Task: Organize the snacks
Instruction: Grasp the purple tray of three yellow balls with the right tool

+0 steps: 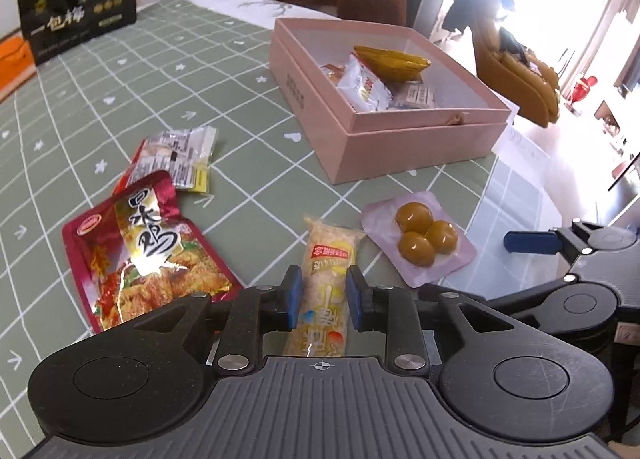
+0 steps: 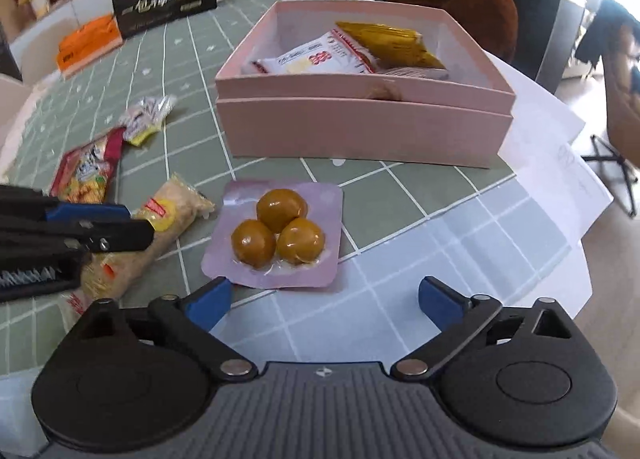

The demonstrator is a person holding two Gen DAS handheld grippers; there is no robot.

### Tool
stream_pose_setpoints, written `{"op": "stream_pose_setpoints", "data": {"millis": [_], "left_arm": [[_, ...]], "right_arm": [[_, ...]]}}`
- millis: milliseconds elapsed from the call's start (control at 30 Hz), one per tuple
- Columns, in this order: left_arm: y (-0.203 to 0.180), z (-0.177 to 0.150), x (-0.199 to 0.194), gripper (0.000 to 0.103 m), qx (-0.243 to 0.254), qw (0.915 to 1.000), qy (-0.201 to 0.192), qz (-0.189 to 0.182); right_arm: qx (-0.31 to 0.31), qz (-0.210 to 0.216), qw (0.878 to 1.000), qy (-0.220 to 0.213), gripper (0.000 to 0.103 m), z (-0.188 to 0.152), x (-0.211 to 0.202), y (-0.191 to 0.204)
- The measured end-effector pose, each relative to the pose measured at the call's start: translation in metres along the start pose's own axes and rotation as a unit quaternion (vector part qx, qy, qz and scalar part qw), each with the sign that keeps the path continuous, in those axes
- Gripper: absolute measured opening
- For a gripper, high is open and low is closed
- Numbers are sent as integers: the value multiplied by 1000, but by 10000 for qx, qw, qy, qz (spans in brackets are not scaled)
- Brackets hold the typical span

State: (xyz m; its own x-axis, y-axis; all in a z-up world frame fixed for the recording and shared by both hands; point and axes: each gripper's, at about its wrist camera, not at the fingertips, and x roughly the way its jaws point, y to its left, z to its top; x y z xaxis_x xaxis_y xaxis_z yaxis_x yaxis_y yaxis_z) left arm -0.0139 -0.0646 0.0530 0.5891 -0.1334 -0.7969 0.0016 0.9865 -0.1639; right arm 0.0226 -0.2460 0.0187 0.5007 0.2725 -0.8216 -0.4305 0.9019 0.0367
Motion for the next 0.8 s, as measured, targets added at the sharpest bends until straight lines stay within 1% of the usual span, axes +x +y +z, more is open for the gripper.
{"op": "stream_pose_setpoints", "data": {"millis": [33, 200, 333, 467, 600, 700, 800], "left_arm": [[0, 0, 0, 29, -21, 10000, 15, -9], [-3, 2, 4, 32, -63, 9999, 123, -29], [-3, 3, 12, 34, -127, 9993, 337, -89], [-15, -1, 13, 33, 240, 9992, 294, 109], [-13, -2, 13, 33, 302, 9991, 279, 115], [-7, -6, 9, 33, 355, 9988, 222, 241], [-1, -11, 6, 33, 367, 9991, 119, 195]], "right_arm": [[-29, -16, 10000, -10, 103, -1, 1, 1], [12, -28, 10000, -14, 103, -2, 1, 1], [-52, 22, 10000, 21, 103, -2, 0, -1], [-70, 28, 10000, -15, 103, -4, -1, -1], [-87, 23, 9999, -104, 103, -6, -1, -1], [-67, 0, 9999, -100, 103, -6, -2, 0], [-30, -35, 10000, -39, 103, -3, -1, 2]]}}
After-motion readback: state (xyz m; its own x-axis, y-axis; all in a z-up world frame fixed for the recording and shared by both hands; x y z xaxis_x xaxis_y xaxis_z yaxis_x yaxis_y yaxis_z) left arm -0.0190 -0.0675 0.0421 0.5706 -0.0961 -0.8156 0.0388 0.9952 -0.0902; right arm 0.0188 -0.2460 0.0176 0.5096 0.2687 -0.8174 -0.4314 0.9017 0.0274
